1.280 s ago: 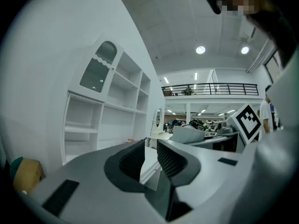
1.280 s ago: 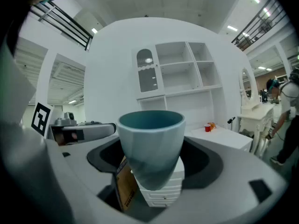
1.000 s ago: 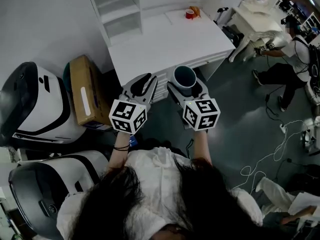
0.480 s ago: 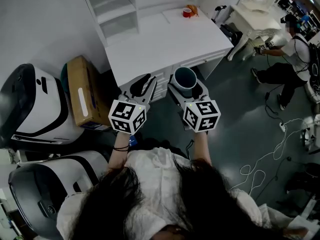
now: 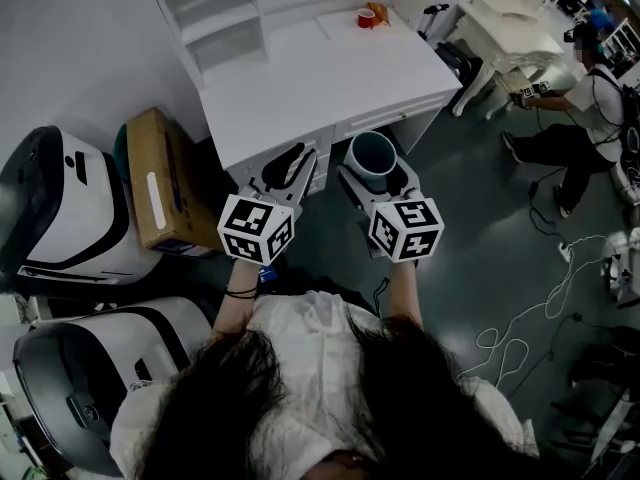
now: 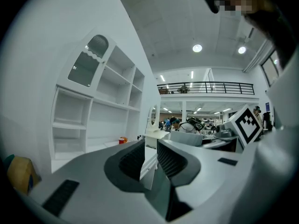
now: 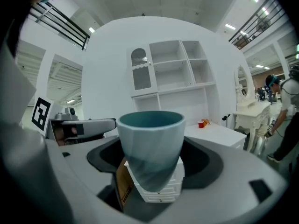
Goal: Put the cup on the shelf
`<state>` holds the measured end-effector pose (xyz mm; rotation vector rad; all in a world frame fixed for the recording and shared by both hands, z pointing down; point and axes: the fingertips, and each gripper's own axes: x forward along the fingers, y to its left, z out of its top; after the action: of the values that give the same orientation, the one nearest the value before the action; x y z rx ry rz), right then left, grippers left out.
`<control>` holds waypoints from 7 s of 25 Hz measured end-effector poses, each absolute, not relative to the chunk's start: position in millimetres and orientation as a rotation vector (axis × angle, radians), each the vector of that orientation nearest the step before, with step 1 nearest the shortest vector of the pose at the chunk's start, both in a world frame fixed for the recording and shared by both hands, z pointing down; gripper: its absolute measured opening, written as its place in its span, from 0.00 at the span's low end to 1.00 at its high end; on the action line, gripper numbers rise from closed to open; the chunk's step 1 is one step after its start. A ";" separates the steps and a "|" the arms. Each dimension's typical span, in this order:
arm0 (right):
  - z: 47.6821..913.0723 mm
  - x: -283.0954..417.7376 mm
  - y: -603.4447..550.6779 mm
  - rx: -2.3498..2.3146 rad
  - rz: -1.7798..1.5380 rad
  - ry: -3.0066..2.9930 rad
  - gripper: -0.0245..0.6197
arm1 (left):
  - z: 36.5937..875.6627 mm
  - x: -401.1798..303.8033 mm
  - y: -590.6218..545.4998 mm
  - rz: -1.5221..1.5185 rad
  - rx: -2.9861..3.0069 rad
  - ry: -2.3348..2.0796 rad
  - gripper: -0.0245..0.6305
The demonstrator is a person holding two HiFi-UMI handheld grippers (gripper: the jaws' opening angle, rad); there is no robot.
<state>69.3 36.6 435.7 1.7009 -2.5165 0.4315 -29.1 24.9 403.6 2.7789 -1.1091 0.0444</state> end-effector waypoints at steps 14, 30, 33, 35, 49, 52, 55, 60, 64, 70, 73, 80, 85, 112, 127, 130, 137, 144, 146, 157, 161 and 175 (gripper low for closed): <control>454.2 76.1 -6.2 1.664 0.476 -2.529 0.60 | 414.3 -16.1 -18.2 0.088 2.771 -1.109 0.18; 449.4 84.6 -167.8 1.668 0.449 -2.495 0.59 | 409.1 -5.9 -187.7 0.054 2.781 -1.064 0.18; 447.5 79.8 -198.6 1.663 0.444 -2.491 0.59 | 407.7 -9.7 -216.2 0.054 2.785 -1.053 0.18; 446.3 74.5 -217.2 1.655 0.438 -2.491 0.59 | 407.4 -14.0 -233.8 0.050 2.786 -1.050 0.18; 433.7 66.7 -300.3 1.675 0.381 -2.480 0.59 | 406.7 -25.4 -317.3 0.089 2.836 -0.995 0.18; 422.2 71.3 -309.5 1.674 0.358 -2.491 0.59 | 400.2 -24.2 -328.1 0.092 2.843 -0.993 0.18; 409.3 78.8 -320.2 1.659 0.330 -2.510 0.59 | 396.5 -19.4 -336.7 0.117 2.838 -0.994 0.18; 381.4 93.7 -345.8 1.588 0.237 -2.556 0.59 | 388.7 -11.1 -352.8 0.122 2.824 -1.028 0.18; 345.2 106.9 -379.8 1.526 0.138 -2.613 0.59 | 378.6 -7.5 -374.7 0.087 2.792 -1.102 0.18; 283.1 121.5 -434.8 1.407 -0.027 -2.690 0.60 | 366.8 2.6 -404.0 0.047 2.760 -1.210 0.18; 249.8 124.5 -466.3 1.334 -0.069 -2.754 0.59 | 359.2 7.7 -419.2 0.026 2.750 -1.269 0.18; 181.3 122.2 -533.2 1.169 -0.120 -2.847 0.60 | 354.5 4.5 -448.4 0.018 2.691 -1.414 0.18; 150.0 107.7 -582.3 1.083 -0.089 -2.892 0.59 | 353.0 3.3 -455.4 0.026 2.667 -1.481 0.18; 173.0 26.4 -735.5 0.925 0.161 -2.765 0.59 | 362.7 -34.1 -460.5 0.046 2.557 -1.637 0.18; 173.2 24.4 -731.7 0.910 0.173 -2.779 0.59 | 367.2 -46.9 -462.6 0.024 2.544 -1.625 0.18; 173.8 26.5 -733.9 0.942 0.183 -2.763 0.60 | 368.8 -50.4 -462.3 0.024 2.539 -1.629 0.18; 177.7 27.7 -730.5 0.937 0.191 -2.702 0.60 | 369.4 -65.2 -458.0 0.007 2.526 -1.646 0.18; 183.0 33.4 -729.5 0.960 0.269 -2.690 0.60 | 370.0 -74.3 -455.0 -0.002 2.527 -1.627 0.18; 182.6 35.6 -727.6 0.970 0.275 -2.680 0.60 | 369.3 -76.9 -452.9 -0.006 2.531 -1.623 0.18; 186.1 53.4 -714.1 1.095 0.293 -2.635 0.60 | 375.4 -93.7 -437.8 -0.030 2.538 -1.577 0.18; 185.5 59.7 -702.8 1.136 0.281 -2.635 0.59 | 376.7 -97.5 -432.6 -0.029 2.552 -1.550 0.18; 192.3 31.8 -582.5 1.080 0.054 -2.825 0.59 | 380.8 -107.4 -410.5 -0.021 2.610 -1.423 0.18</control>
<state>31.8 -582.5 192.3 1.0797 -2.8253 0.0540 -107.4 -410.5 380.8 2.6099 -1.4233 -0.0207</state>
